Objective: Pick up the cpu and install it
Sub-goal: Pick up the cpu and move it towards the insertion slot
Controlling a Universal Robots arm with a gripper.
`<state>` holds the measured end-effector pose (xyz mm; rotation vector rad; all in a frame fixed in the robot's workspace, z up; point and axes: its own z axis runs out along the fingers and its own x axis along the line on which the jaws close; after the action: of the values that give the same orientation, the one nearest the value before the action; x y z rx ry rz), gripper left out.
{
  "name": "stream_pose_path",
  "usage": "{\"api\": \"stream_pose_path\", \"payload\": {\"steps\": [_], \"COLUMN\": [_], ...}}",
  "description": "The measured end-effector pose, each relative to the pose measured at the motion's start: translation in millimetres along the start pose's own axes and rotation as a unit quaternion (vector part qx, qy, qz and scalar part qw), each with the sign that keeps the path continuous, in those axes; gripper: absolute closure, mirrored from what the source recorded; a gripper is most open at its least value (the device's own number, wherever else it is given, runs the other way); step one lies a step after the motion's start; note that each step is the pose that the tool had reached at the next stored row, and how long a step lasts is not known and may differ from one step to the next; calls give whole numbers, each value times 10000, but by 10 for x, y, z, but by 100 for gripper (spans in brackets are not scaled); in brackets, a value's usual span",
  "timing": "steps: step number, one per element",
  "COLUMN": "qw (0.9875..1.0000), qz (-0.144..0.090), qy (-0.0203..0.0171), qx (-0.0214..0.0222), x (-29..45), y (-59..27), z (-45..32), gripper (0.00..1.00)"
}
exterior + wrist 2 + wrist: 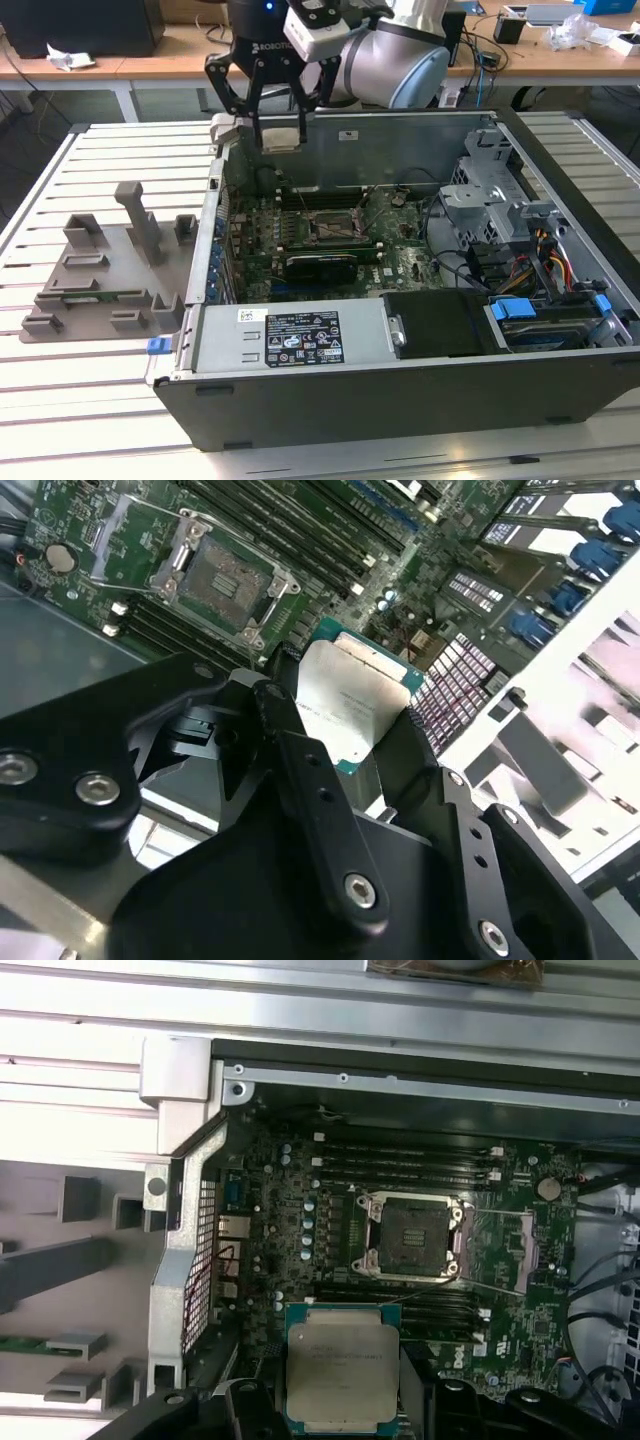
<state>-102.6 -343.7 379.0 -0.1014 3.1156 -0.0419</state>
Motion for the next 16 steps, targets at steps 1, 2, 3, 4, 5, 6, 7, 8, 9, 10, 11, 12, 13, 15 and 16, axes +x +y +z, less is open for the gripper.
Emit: {"api": "stream_pose_path", "payload": {"steps": [1,2,3,4,5,6,7,8,9,10,11,12,13,15,16], "qw": [10000,10000,10000,10000,10000,10000,10000,10000,10000,10000,10000,10000,10000,10000,10000], "qz": [0,0,0,0,1,0,1,1,0,1,0,0,0,0,0], "qy": [-1,-1,0,0,0,0,0,0,0,0,-1,-1,0,0,0], "qx": [-1,-1,0,0,0,0,0,0,0,0,-1,-1,0,0,0], "x": [-14,-27,-40,-51,-65,-75,-90,-104,-116,-124,-138,-153,-163,-190,-199], "y": [1,2,4,5,6,7,9,11,13,14,17,19,20,24,25], "z": [11,21,31,40,52,61,77,93,108,118,138,159,171,198,207], "gripper": [45,45,45,45,45,45,45,45,45,45,45,45,45,45,45]}}
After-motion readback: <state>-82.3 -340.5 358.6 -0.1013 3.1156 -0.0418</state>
